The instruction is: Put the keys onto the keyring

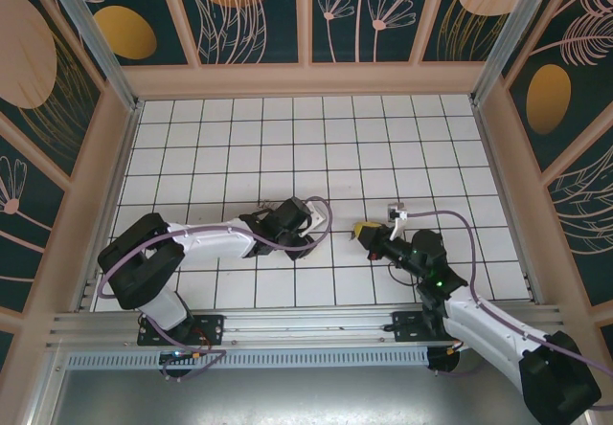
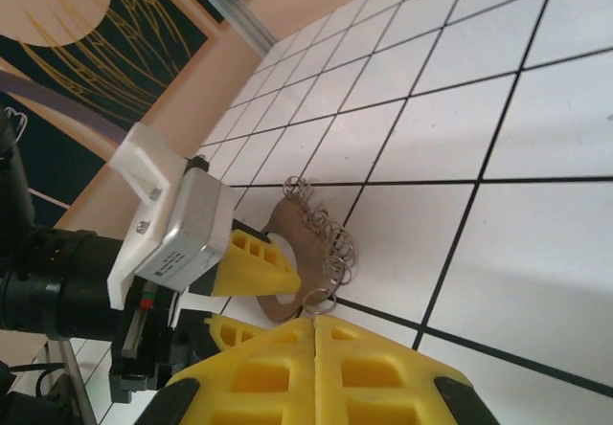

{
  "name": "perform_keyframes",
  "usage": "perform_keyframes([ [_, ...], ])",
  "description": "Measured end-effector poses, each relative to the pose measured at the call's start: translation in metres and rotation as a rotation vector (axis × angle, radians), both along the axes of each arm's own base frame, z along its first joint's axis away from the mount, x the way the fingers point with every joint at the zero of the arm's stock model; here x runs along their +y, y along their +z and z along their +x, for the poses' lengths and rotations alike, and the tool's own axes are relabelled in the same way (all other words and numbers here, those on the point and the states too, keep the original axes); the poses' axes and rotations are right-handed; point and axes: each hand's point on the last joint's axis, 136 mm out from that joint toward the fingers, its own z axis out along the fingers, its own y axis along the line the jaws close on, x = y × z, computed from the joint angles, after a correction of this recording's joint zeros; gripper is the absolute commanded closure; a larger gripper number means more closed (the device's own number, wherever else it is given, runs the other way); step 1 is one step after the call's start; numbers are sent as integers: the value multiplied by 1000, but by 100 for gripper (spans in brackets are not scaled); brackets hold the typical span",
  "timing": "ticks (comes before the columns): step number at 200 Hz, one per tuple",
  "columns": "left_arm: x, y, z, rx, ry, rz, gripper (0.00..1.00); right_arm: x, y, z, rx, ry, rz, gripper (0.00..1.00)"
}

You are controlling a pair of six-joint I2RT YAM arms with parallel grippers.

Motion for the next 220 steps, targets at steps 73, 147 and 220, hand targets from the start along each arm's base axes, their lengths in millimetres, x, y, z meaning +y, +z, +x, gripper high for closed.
perform_keyframes([
  [73,-2,3,13,-48,-44,103,54,-7,-48,13,199,-75,-40,100],
  [147,-5,-2,-7,-115,-241,223,60,-9,-60,25,233,-105,-22,87],
  [220,4,-15,-8,-148,-278,309,67,-9,-41,30,186,-114,30,61],
])
